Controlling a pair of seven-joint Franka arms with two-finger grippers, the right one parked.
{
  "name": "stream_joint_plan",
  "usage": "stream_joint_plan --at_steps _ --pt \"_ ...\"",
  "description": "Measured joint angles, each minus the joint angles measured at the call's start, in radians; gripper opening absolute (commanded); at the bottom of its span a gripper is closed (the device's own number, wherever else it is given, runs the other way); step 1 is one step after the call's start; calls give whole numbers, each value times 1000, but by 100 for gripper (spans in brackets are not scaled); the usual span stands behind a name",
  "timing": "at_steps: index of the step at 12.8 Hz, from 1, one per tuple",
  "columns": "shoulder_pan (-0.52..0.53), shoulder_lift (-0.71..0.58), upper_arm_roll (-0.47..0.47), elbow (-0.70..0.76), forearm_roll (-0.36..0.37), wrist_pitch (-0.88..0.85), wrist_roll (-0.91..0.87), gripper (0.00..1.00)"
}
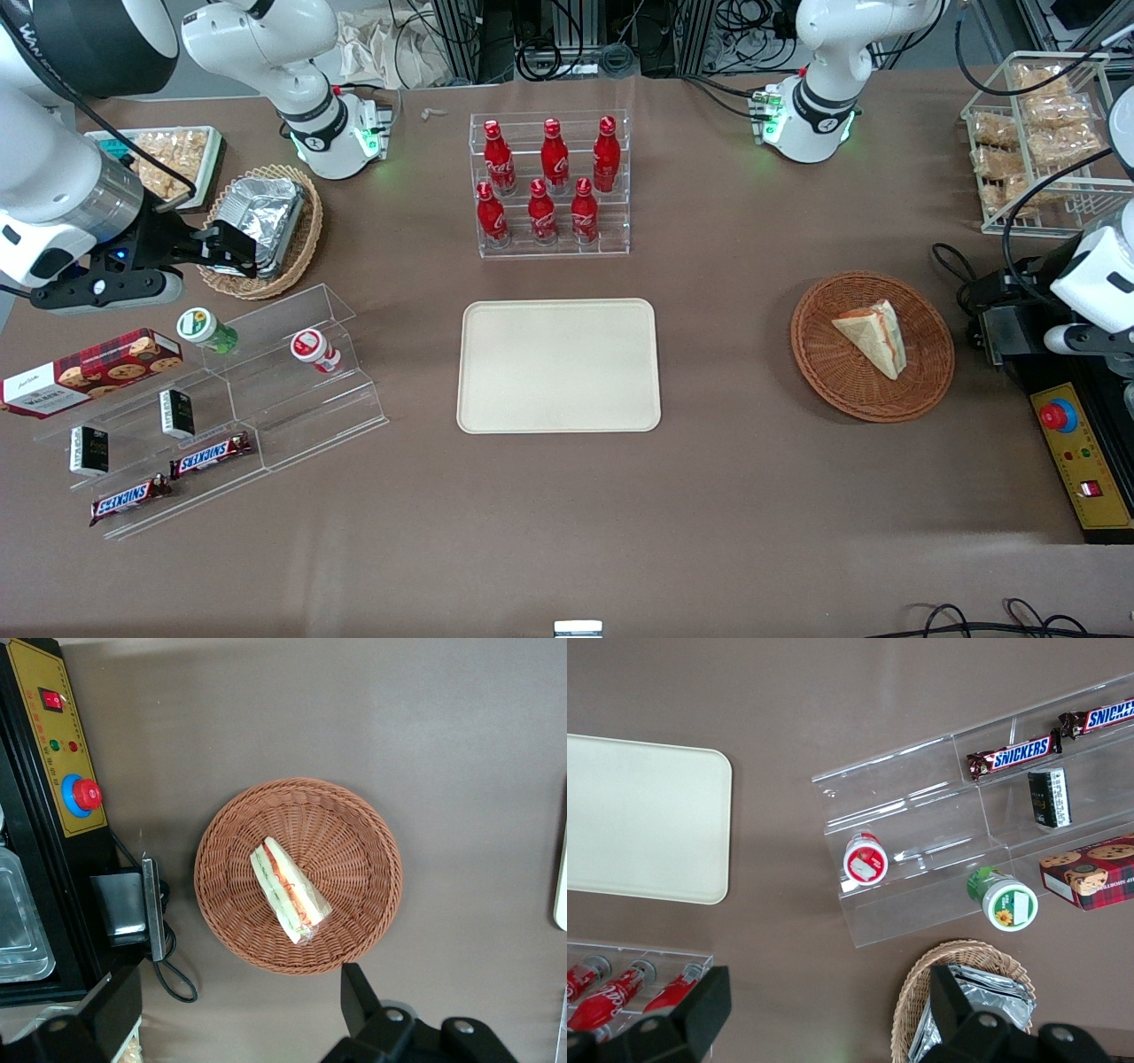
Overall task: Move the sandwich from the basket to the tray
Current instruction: 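Move the left gripper over the wrapped sandwich in the wicker basket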
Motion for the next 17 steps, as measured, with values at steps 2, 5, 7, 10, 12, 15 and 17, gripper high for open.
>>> stream_joint_plan --at_steps 2,5,7,10,12,15,17 --pt "0 2 0 0 0 0 0 100" --pt "0 11 -1 0 0 0 -5 100" --pt "0 17 -1 0 0 -5 -90 100" --pt "-3 21 -2 -21 0 -12 -216 100" --pt "-3 21 -2 -46 0 -13 -271 100" --pt "-4 21 -3 -111 0 52 -435 100" --pt "-6 15 -5 -186 0 125 -558 100"
